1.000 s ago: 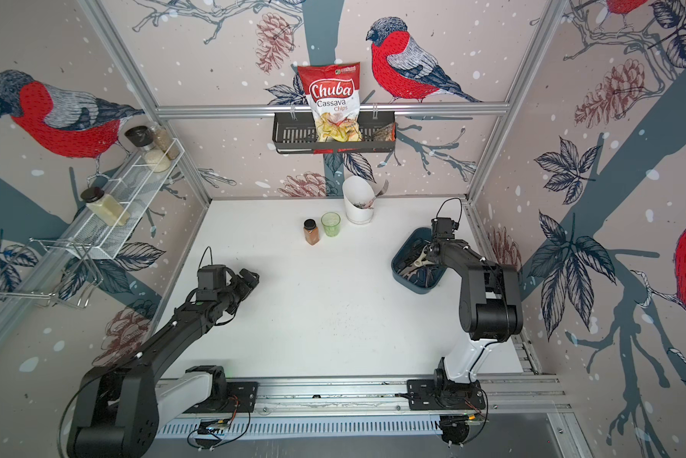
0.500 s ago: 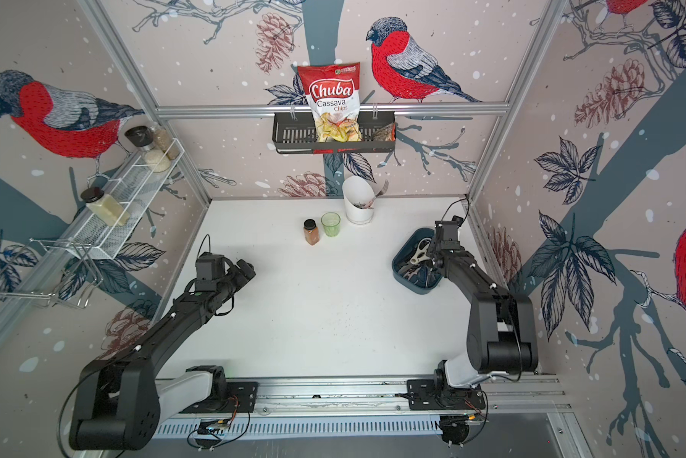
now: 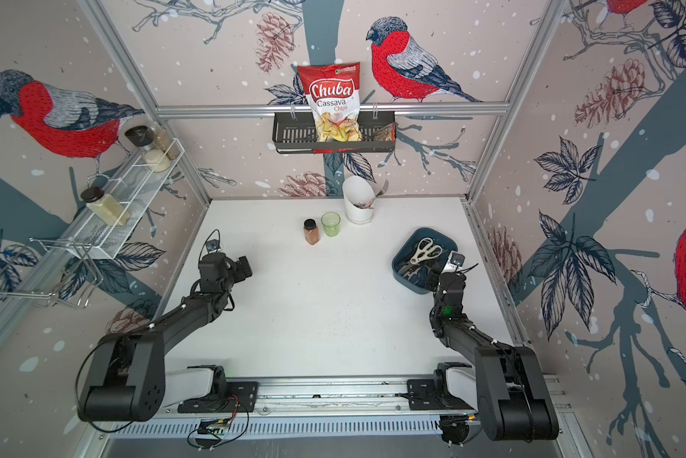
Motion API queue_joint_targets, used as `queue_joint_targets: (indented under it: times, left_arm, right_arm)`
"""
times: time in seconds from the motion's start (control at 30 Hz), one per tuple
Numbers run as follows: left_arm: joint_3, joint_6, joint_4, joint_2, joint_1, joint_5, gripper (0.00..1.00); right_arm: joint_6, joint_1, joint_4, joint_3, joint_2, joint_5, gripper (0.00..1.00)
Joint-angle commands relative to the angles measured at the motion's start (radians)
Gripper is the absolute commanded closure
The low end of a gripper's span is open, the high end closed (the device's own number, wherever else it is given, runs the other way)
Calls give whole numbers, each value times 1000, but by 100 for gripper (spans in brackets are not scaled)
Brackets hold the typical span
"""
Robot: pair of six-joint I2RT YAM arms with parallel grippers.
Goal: Put the scissors into the storage box
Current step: Reset both arms
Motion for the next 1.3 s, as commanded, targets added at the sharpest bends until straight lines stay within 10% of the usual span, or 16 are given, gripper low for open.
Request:
queue_joint_targets:
  times: [0.0,0.4,0.53,0.67,1.27]
  left_arm:
    - [-64,123,317,43,3,-6,5]
    - [-101,169,637,188,-35,-13,4]
    - [-214,177,884,229,-51,-53,2]
    - [-209,176,866,226,-67,-98,2]
    - [-198,169,827,214,-63,-85,2]
  right_arm:
    - [-58,2,196,4,25,-29,40]
    - [-134,9,625,-20,345,-32,40]
    - [-93,-39,446,43,313,-116,38]
    - [-88,-49,434,47,309,-132,1]
    - [-91,-45,427,49,306,-126,1]
